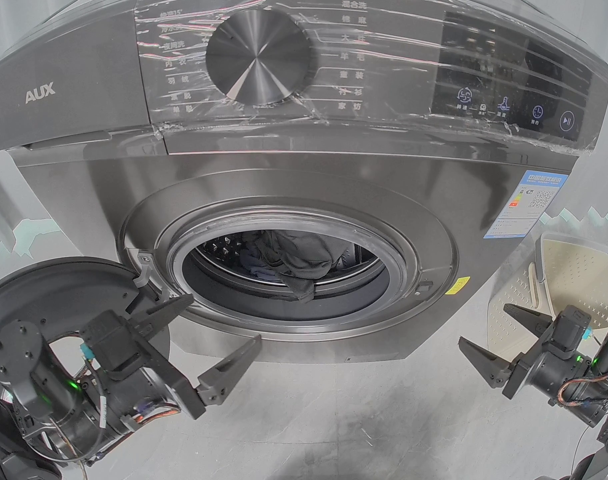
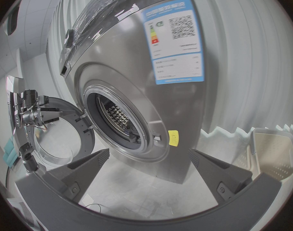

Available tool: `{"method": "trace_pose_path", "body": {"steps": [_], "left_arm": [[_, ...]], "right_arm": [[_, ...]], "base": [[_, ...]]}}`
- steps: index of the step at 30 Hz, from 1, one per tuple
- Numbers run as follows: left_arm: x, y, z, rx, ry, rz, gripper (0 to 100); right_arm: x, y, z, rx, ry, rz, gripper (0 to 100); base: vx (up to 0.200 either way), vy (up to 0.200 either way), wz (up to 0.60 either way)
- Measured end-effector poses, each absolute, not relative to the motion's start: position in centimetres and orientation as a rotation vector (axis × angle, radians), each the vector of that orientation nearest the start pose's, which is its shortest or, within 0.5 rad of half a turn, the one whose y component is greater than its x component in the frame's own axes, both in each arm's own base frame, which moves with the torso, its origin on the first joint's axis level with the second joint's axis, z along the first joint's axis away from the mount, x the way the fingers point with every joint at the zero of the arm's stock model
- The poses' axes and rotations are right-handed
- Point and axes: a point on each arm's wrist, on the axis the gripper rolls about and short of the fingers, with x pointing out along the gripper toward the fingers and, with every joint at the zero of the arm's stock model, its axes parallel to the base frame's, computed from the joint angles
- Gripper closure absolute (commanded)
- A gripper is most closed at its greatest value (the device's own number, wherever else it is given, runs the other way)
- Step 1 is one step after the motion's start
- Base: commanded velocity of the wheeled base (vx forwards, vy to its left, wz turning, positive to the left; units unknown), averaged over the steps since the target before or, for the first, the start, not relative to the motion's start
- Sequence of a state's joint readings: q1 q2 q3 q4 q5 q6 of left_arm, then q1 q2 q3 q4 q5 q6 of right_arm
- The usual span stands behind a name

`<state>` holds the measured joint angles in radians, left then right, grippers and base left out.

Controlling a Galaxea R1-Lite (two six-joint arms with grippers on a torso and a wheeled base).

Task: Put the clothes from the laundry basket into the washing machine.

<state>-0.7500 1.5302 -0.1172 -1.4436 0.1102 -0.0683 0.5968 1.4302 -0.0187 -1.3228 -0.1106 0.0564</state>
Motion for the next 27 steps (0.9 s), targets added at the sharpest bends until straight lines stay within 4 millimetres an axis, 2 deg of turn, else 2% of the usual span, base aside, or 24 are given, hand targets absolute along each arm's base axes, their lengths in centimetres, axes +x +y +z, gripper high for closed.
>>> {"method": "trace_pose_path", "body": {"steps": [8,10,22,27], "left_arm": [[13.1,-9.7,14.5,-0.055,-0.040,-0.548,0],[12.9,-9.1,14.6,-0.051,-0.043,-0.529,0],[9.9,-6.2,14.9,-0.030,-0.004,-0.471,0],[8.6,-4.9,14.6,-0.016,0.031,-0.441,0]], "right_arm": [[11.8,6.8,13.0,0.008,0.145,0.399,0],[11.5,6.3,13.1,0.009,0.148,0.377,0],[8.8,3.5,13.2,0.010,0.167,0.259,0],[6.6,2.3,12.8,0.005,0.173,0.232,0]], "base": [[-0.175,0.000,0.00],[0.000,0.000,0.00],[-0.200,0.000,0.00],[0.000,0.000,0.00]]}}
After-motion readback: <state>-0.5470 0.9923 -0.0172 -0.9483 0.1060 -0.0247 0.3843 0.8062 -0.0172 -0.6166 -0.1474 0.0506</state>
